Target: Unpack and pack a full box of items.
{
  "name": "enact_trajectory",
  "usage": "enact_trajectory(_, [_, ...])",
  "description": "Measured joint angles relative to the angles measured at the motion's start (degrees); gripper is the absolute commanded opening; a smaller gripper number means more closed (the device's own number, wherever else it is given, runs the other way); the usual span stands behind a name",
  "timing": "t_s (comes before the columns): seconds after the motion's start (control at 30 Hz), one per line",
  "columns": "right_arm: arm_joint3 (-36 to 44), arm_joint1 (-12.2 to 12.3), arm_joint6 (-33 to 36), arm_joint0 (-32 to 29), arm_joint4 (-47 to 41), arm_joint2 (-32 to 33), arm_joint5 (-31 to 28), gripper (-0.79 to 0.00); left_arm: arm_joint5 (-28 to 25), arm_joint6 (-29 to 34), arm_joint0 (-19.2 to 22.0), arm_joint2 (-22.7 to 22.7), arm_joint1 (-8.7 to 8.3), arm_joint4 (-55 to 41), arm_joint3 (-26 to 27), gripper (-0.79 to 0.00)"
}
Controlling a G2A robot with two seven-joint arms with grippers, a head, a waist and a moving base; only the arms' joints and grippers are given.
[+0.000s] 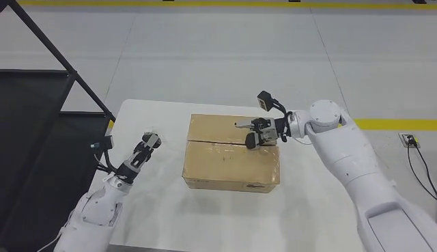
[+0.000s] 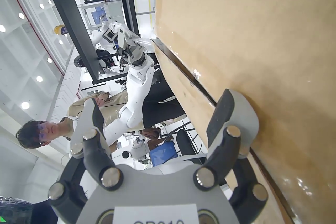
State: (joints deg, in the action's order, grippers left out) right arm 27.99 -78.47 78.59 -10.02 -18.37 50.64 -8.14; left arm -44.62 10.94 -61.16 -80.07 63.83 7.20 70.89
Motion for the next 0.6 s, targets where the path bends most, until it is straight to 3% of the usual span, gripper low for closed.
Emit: enact_trajectory(0.6, [-3.52, -0.94, -0.25, 1.32, 0.04, -0.19, -1.10, 0.000, 1.01, -6.10, -5.83, -8.61, -0.82, 2.80, 8.96, -0.785])
